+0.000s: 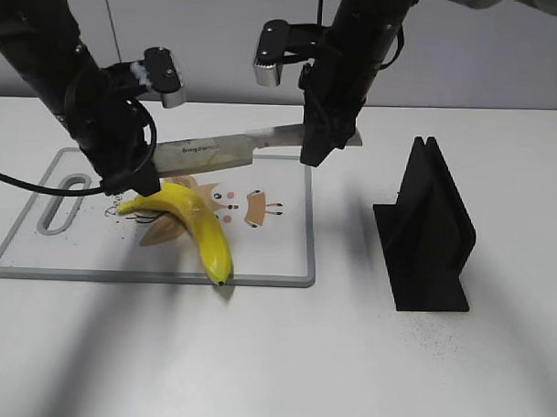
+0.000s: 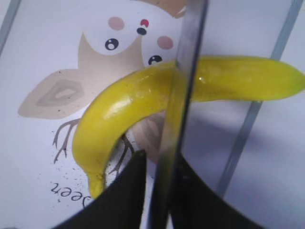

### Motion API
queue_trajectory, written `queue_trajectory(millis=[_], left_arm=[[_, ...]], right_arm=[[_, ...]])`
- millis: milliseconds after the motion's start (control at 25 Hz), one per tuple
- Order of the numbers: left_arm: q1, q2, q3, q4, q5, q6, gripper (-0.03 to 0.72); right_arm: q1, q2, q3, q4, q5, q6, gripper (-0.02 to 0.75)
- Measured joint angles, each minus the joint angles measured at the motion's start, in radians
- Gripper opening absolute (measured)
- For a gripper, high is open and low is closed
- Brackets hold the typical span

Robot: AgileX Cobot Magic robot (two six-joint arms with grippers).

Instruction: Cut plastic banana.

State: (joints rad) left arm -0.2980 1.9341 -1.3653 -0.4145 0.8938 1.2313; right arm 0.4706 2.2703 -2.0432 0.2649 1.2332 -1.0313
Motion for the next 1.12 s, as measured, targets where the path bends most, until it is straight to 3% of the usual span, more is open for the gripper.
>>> queue_trajectory(millis=[120,200,280,520,840,1120], left_arm=[[0.001,0.000,-0.029,-0.005,0.045,-0.060,0.348],[0.001,0.000,-0.060,-0.011,0.083,-0.111,0.563],[0.001,0.000,-0.105,-0.011,0.118,-0.152,0.636],[0.001,-0.034,-0.255,0.017,0.164,-0.288,0.667],[0.001,-0.105,-0.472,0.206,0.210,-0.521,0.648],[0.008,-0.155,-0.566,0.468,0.287,-0.943,0.622]], right_arm=[[0.000,-0.018,0.000,-0.001,0.000,0.004,0.221],[0.000,-0.029,0.000,-0.001,0.000,0.011,0.211],[0.000,-0.047,0.000,-0.001,0.001,0.014,0.204],[0.000,-0.077,0.006,-0.001,0.000,0.033,0.168],[-0.002,-0.109,0.013,-0.009,-0.005,0.078,0.160],[-0.002,-0.177,0.021,-0.008,-0.005,0.224,0.160]])
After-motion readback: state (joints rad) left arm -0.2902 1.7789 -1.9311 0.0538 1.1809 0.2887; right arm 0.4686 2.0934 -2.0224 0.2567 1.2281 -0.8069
